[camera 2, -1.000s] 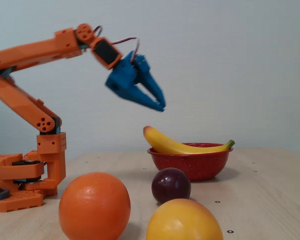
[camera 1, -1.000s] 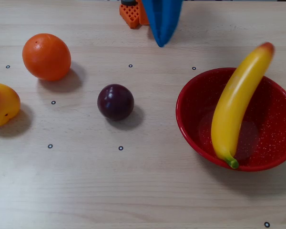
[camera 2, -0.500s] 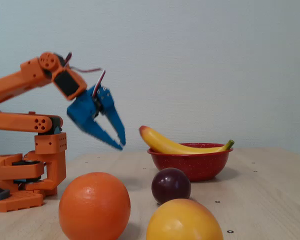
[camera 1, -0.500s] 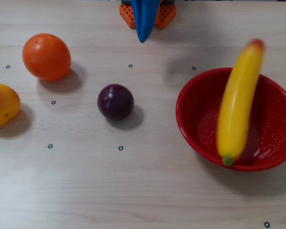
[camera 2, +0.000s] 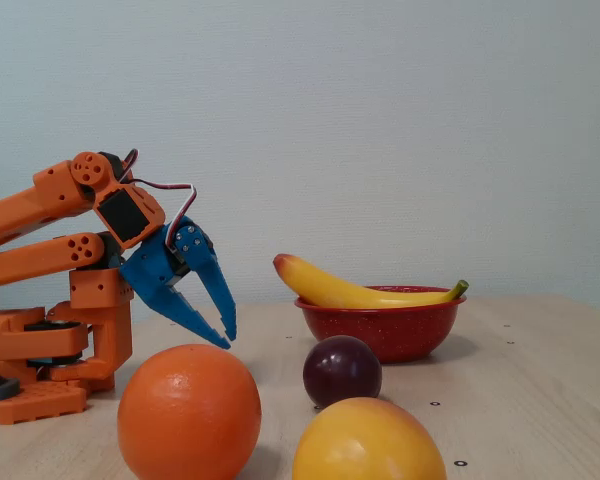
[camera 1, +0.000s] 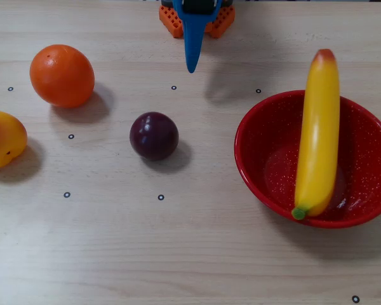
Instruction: Put banana in the red bowl.
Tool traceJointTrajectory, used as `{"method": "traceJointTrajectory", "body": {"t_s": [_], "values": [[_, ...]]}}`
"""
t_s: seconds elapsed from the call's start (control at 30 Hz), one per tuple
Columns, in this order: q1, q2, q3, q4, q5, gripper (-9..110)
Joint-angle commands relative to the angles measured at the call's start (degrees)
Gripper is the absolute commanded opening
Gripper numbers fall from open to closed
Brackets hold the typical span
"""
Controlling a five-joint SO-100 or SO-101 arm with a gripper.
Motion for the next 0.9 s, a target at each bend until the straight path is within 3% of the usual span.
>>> {"method": "traceJointTrajectory", "body": {"t_s": [0.0,0.43,0.87], "values": [[-0.4,1.1,2.3,1.1,1.5,0],[-0.7,1.1,13.6,-13.8,-2.7,0],[-2.0,1.2,14.4,-16.4,-3.6,0]]}}
